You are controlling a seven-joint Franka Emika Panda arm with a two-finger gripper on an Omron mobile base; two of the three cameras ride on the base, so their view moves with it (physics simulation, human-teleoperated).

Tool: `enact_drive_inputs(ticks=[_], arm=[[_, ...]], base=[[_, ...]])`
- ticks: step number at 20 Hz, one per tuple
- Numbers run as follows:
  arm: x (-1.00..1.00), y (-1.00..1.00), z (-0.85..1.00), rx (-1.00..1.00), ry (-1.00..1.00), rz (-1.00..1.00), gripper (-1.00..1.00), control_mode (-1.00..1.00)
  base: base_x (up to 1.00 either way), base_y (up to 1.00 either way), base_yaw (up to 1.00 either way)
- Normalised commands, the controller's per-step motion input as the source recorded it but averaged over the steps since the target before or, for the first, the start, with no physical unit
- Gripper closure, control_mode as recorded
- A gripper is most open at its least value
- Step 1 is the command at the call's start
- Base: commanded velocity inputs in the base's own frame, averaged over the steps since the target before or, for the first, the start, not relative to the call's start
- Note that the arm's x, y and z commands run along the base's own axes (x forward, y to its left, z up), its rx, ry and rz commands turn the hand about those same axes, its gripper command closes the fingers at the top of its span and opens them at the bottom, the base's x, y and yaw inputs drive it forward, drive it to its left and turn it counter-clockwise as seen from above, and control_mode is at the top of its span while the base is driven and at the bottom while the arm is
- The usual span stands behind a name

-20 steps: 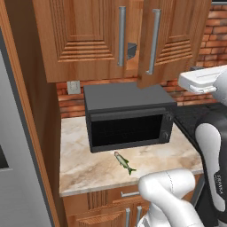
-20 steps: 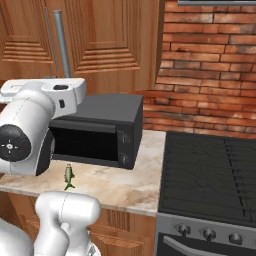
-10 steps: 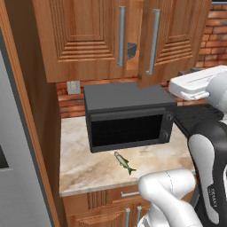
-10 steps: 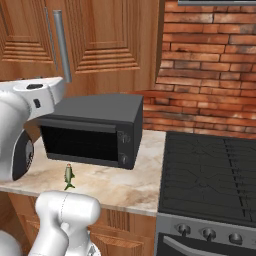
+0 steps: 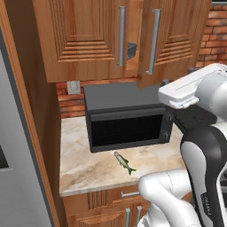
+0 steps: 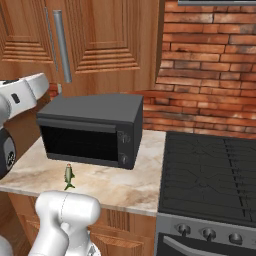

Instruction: Retrieve the tupperware from the cabinet, then place the raw meat into the tupperware to avoid contamination.

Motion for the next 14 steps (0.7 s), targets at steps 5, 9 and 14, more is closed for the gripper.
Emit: enact_drive_inputs(ticks=[5, 9, 14], arm=[[-0.19, 0.14, 0.00, -0.33, 0.06, 0.00, -1.00, -1.00], [-0.18, 0.17, 0.00, -0.38, 0.02, 0.00, -1.00, -1.00], [-0.06, 0.21, -0.05, -0.43, 0.00, 0.00, -1.00, -1.00]], base=[[0.00, 0.00, 0.00], [0.00, 0.00, 0.00], [0.00, 0.00, 0.00]])
